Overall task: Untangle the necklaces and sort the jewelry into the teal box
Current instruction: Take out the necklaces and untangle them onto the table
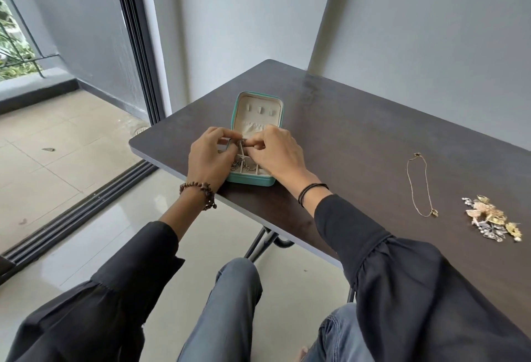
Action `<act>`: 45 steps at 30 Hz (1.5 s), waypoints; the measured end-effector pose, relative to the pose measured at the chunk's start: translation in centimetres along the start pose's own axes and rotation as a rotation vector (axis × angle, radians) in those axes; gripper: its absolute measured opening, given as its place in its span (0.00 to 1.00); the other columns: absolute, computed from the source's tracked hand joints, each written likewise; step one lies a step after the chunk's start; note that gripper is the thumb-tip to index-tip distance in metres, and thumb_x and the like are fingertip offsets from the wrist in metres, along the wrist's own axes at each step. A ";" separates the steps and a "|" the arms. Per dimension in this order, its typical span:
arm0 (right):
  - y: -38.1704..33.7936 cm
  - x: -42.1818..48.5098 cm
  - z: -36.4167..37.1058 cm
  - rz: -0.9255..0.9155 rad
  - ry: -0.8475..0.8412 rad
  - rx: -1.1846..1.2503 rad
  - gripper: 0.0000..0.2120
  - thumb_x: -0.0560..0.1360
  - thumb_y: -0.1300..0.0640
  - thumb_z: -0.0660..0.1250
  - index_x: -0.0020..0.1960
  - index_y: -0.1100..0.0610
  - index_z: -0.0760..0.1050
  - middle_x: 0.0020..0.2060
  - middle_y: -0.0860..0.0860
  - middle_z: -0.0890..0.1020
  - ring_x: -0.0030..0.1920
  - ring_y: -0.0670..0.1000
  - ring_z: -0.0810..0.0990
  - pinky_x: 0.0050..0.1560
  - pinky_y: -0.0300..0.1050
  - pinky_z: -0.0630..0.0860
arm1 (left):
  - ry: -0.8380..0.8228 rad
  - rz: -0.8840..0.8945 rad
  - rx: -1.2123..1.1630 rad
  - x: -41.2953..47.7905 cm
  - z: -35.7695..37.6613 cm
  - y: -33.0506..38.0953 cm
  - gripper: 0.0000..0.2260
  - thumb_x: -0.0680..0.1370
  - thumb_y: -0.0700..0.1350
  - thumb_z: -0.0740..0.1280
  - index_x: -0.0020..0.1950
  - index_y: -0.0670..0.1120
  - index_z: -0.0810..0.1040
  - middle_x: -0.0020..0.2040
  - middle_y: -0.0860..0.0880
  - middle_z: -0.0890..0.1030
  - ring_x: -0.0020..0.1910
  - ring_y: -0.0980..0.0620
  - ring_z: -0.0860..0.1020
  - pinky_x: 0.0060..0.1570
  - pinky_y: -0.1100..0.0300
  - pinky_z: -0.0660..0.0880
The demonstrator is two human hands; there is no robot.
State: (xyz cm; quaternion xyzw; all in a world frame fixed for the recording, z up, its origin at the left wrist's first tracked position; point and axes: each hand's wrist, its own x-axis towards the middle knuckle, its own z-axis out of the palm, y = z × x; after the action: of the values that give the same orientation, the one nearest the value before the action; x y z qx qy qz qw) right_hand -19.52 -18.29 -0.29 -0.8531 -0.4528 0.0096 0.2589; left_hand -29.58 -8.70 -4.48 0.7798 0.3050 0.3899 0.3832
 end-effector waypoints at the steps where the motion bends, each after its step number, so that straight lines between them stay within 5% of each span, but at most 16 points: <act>1: 0.0 0.0 0.0 -0.001 0.002 -0.004 0.11 0.76 0.55 0.69 0.55 0.45 0.86 0.52 0.48 0.85 0.56 0.55 0.82 0.50 0.47 0.77 | -0.002 -0.001 -0.003 0.0 0.0 0.0 0.07 0.75 0.40 0.69 0.48 0.50 0.85 0.51 0.55 0.80 0.49 0.56 0.80 0.49 0.52 0.81; 8: 0.1 -0.1 0.2 -0.005 0.024 -0.011 0.05 0.76 0.54 0.68 0.47 0.49 0.83 0.49 0.47 0.82 0.51 0.53 0.80 0.48 0.45 0.75 | 0.019 -0.015 0.002 -0.3 -0.3 0.2 0.03 0.74 0.39 0.69 0.45 0.46 0.82 0.49 0.51 0.81 0.48 0.55 0.80 0.51 0.54 0.80; 15: 0.7 -0.6 -0.5 -0.014 0.086 0.173 0.04 0.80 0.56 0.64 0.48 0.55 0.76 0.51 0.50 0.80 0.48 0.52 0.80 0.52 0.55 0.79 | -0.022 -0.012 0.074 -0.5 -0.3 0.8 0.06 0.78 0.43 0.68 0.46 0.46 0.85 0.52 0.47 0.80 0.49 0.49 0.79 0.50 0.54 0.79; 20: 0.3 -1.1 -3.3 0.020 0.057 0.408 0.03 0.82 0.57 0.64 0.52 0.56 0.75 0.46 0.49 0.86 0.49 0.49 0.83 0.54 0.44 0.77 | -0.052 -0.040 0.033 -0.5 -0.8 1.4 0.05 0.76 0.41 0.68 0.48 0.46 0.83 0.54 0.48 0.78 0.53 0.52 0.78 0.55 0.51 0.78; 24: -0.7 -1.3 -5.8 -0.032 0.051 0.537 0.03 0.82 0.57 0.64 0.52 0.57 0.75 0.41 0.51 0.86 0.41 0.45 0.84 0.46 0.38 0.78 | -0.017 -0.003 -0.092 -0.9 -1.6 3.6 0.10 0.77 0.41 0.64 0.54 0.48 0.82 0.57 0.52 0.79 0.55 0.51 0.78 0.54 0.52 0.78; 29: -1.5 -1.8 -9.0 -0.045 0.110 0.741 0.02 0.81 0.58 0.66 0.50 0.57 0.75 0.35 0.51 0.81 0.33 0.46 0.79 0.44 0.50 0.83 | -0.295 -0.005 -0.387 -1.2 -2.9 9.4 0.08 0.79 0.46 0.65 0.54 0.48 0.83 0.47 0.50 0.86 0.52 0.55 0.82 0.55 0.62 0.74; 34: -1.1 -3.8 -12.4 0.004 0.233 0.860 0.06 0.81 0.58 0.66 0.52 0.61 0.75 0.32 0.49 0.77 0.27 0.47 0.70 0.27 0.39 0.69 | -0.356 0.018 -0.465 -1.5 -2.3 11.4 0.09 0.78 0.45 0.70 0.51 0.40 0.84 0.40 0.46 0.84 0.40 0.55 0.81 0.46 0.67 0.75; 45: 3.4 -8.0 -17.3 0.143 0.349 0.925 0.05 0.78 0.58 0.68 0.44 0.57 0.76 0.33 0.48 0.76 0.26 0.46 0.66 0.25 0.36 0.62 | -0.353 0.130 -0.521 -2.7 0.0 16.3 0.14 0.79 0.49 0.69 0.52 0.37 0.83 0.40 0.46 0.84 0.36 0.53 0.80 0.44 0.63 0.74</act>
State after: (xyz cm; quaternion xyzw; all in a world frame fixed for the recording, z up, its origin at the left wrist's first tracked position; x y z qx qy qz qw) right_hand -17.34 -33.52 11.41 -0.6667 -0.2914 0.0843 0.6808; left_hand -28.08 -19.27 8.15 0.7289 0.0731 0.3372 0.5914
